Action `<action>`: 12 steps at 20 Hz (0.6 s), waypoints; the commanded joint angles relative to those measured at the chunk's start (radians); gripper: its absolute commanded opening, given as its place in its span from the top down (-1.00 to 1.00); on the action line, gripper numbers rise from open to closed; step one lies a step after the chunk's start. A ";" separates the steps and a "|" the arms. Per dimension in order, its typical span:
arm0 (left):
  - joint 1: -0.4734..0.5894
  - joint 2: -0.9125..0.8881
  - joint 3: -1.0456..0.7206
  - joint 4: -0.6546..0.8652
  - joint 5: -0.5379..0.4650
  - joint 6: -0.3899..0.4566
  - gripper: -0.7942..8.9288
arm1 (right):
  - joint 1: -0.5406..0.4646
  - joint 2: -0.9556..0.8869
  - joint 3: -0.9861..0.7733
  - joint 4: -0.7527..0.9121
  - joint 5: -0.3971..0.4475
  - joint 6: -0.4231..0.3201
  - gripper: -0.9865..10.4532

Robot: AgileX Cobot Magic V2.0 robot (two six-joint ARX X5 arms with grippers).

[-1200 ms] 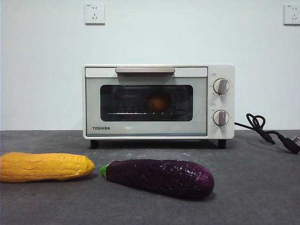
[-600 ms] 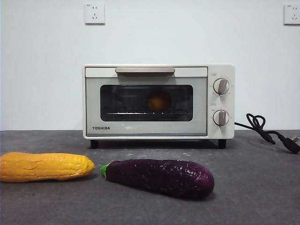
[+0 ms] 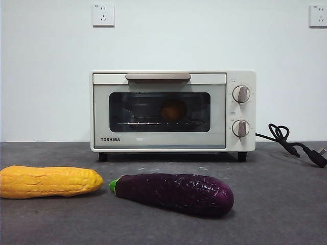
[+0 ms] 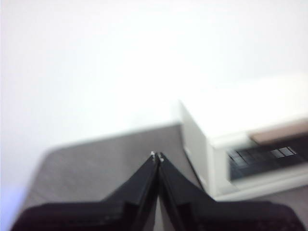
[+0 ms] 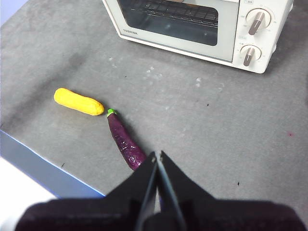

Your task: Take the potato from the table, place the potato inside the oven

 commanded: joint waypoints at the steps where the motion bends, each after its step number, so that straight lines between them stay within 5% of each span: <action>1: 0.037 -0.115 -0.192 0.179 -0.080 0.041 0.84 | 0.002 0.000 -0.001 0.007 0.003 0.006 0.83; 7: 0.097 -0.382 -0.574 0.290 -0.161 0.039 0.84 | 0.002 0.000 -0.001 0.007 0.003 0.006 0.83; 12: 0.124 -0.422 -0.730 0.289 -0.151 -0.023 0.84 | 0.002 0.000 -0.001 0.007 0.003 0.006 0.83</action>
